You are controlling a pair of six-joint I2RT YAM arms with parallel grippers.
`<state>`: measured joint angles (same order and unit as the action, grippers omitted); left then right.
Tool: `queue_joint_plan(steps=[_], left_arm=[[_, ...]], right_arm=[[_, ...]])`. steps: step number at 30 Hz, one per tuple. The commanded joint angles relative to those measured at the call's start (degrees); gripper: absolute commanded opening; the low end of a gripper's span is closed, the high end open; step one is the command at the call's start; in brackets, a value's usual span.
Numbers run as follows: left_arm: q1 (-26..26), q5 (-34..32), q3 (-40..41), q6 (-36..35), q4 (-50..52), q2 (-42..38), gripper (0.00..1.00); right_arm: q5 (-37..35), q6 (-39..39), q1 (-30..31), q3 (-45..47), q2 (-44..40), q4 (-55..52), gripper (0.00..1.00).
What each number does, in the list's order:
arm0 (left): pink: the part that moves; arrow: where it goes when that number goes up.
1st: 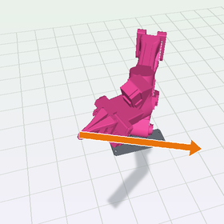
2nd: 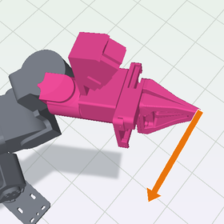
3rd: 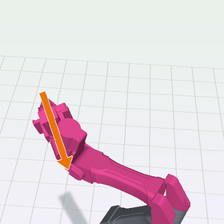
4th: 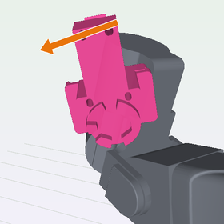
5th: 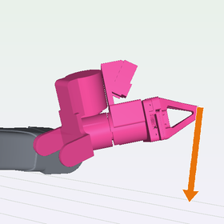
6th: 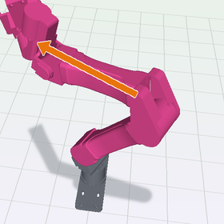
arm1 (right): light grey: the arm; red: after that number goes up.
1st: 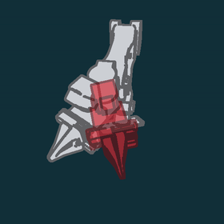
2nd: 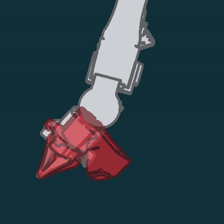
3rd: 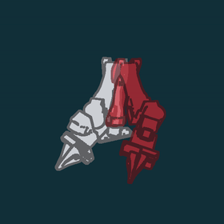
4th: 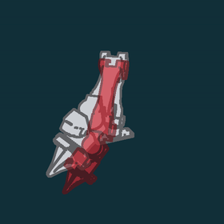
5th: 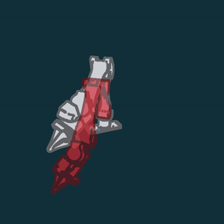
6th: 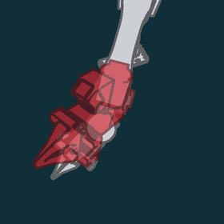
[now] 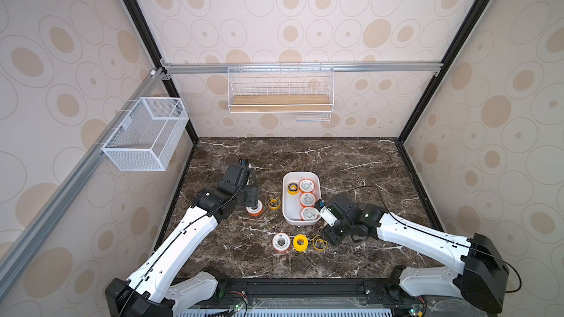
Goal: Put the sealing tape into the storage box
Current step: Pick up the sealing tape at the center of the board.
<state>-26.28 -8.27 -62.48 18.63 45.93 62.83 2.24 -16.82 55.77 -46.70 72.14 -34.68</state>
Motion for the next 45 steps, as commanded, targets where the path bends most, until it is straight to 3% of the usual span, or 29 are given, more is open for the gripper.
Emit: queue_joint_plan(steps=[1, 7, 13, 32, 45], left_arm=[[0.3, -1.8, -0.1, -1.3, 0.2, 0.0, 0.70], [0.3, -1.2, -0.3, -1.5, 0.6, 0.6, 0.70], [0.3, -0.8, -0.4, -1.6, 0.7, 1.5, 0.70], [0.3, -0.7, -0.5, -1.8, 1.1, 2.1, 0.70], [0.4, -0.7, -0.5, -1.7, 1.2, 2.1, 0.71]], right_arm=[[-3.2, -3.0, 2.5, 2.0, -0.2, -0.4, 0.64], [-5.2, -4.5, 5.4, 3.4, 2.7, 1.8, 0.83], [-5.9, -4.3, 7.3, 2.3, 6.9, 3.1, 0.87], [-6.9, -4.8, 8.2, 1.0, 14.3, 6.4, 0.81], [-7.9, -5.4, 8.3, 0.4, 16.6, 7.5, 0.67]])
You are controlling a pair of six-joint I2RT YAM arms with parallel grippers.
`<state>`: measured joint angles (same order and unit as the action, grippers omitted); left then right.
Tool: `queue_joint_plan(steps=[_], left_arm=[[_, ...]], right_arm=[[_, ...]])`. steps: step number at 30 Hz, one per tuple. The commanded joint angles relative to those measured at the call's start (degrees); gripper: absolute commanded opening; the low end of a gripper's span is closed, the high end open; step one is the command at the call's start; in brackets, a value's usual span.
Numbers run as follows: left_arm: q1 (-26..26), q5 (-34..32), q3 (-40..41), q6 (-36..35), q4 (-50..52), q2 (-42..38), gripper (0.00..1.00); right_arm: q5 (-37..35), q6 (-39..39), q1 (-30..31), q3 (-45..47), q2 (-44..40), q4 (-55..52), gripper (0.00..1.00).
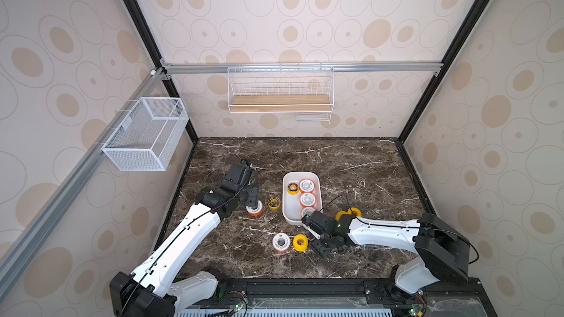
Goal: Put the sealing tape into the storage box
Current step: Pick up the sealing tape at the center of the board.
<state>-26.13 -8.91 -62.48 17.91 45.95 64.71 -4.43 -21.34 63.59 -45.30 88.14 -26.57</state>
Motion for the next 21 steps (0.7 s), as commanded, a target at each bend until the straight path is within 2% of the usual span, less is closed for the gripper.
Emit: queue_joint_plan(steps=[1, 6, 21], left_arm=[[0.2, -0.1, -0.5, -1.0, 1.2, 0.2, 0.70], [0.3, -0.2, -0.5, -1.0, 1.1, 0.2, 0.70], [0.3, -0.5, -0.6, -1.0, 1.2, 0.0, 0.70]], right_arm=[[-1.4, -0.9, 0.5, -1.0, 0.4, -0.6, 0.66], [-1.5, -1.0, 0.5, -0.8, -1.0, -1.3, 0.59], [2.1, 3.2, 0.5, -4.4, -9.5, -4.6, 0.57]])
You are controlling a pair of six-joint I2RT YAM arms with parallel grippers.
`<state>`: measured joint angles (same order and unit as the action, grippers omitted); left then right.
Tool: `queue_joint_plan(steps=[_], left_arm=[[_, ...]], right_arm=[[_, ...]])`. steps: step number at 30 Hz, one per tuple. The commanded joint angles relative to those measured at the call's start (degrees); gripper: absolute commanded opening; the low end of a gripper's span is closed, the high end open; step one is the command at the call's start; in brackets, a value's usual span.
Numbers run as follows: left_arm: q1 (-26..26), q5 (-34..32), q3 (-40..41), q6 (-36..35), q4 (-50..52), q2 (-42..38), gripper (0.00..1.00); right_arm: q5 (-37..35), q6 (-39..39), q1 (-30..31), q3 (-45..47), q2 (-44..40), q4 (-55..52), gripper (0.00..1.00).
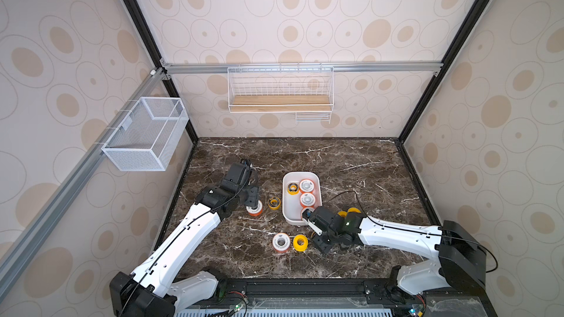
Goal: Put the sealing tape into the storage box
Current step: Pick up the sealing tape at the center of the board, then place the sealing tape in the storage box.
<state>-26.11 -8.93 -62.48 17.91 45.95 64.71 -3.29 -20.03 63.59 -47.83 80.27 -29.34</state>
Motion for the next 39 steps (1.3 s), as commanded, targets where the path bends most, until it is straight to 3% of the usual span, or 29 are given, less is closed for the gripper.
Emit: queue_joint_plan(steps=[1, 9, 15, 25, 39], left_arm=[[0.2, -0.4, -0.6, -1.0, 1.2, 0.0, 0.70], [0.3, -0.4, -0.6, -0.9, 1.1, 0.0, 0.70], [0.4, -0.7, -0.5, -0.8, 1.1, -0.1, 0.70], [0.7, -0.7, -0.3, -0.5, 0.9, -0.4, 0.70], [1.3, -0.7, -0.1, -0.3, 0.8, -0.5, 0.70]], right_arm=[[1.2, 2.2, 0.5, -2.3, -2.1, -1.8, 0.57], [3.6, 5.8, -0.3, -8.1, -2.0, -1.5, 0.56], [8.9, 8.4, -5.3, -14.6, 2.2, -0.1, 0.56], [14.0, 9.7, -13.7, -26.4, 16.2, 0.7, 0.56], [11.8, 6.9, -17.2, -40.7, 33.0, -3.1, 0.56]])
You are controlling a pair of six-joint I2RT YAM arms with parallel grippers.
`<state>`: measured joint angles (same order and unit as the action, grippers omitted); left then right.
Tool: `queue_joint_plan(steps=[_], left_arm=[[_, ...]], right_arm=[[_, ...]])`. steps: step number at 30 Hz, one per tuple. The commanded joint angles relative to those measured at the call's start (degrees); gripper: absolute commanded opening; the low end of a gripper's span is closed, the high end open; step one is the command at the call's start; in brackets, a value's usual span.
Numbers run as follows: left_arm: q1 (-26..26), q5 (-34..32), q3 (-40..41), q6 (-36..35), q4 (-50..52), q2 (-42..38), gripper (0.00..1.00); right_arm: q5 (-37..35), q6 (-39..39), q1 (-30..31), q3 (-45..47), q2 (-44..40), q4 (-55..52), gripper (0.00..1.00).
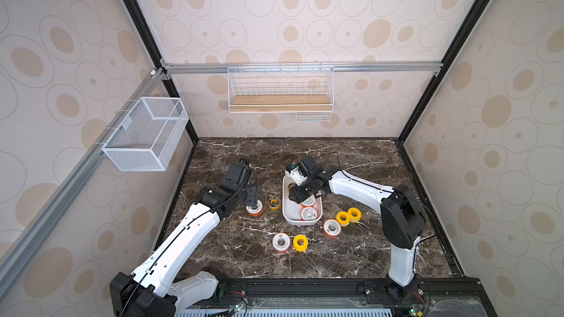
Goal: Put the sealing tape into the storage box
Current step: Place the sealing tape in the storage box.
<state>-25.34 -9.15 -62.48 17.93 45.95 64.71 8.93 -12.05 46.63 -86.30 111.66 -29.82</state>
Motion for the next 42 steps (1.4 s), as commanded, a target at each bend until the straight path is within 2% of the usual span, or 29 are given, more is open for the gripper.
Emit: queue_joint_plan(steps=[1, 12, 22, 37, 42], left_arm=[[0.6, -0.5, -0.1, -0.4, 0.8, -0.5, 0.70], [0.8, -0.4, -0.1, -0.4, 0.9, -0.4, 0.71], [1.1, -0.1, -0.2, -0.4, 0.9, -0.4, 0.71], [1.6, 0.4, -0.2, -0.4, 0.9, -0.4, 0.71], [1.6, 0.6, -0.2, -0.4, 0.9, -0.4, 0.71]], right_arm=[[-0.3, -1.0, -0.3, -2.9, 2.5, -3.1, 0.56], [0.0, -0.4, -0.3, -8.9, 8.4, -7.5, 0.56], [0.1, -0.3, -0.2, -10.7, 10.8, -8.8, 0.57], [-0.3, -0.4, 0.0, -12.2, 12.1, -9.7, 0.70], [-0.2, -0.5, 0.0, -10.9, 9.8, -8.3, 0.71]])
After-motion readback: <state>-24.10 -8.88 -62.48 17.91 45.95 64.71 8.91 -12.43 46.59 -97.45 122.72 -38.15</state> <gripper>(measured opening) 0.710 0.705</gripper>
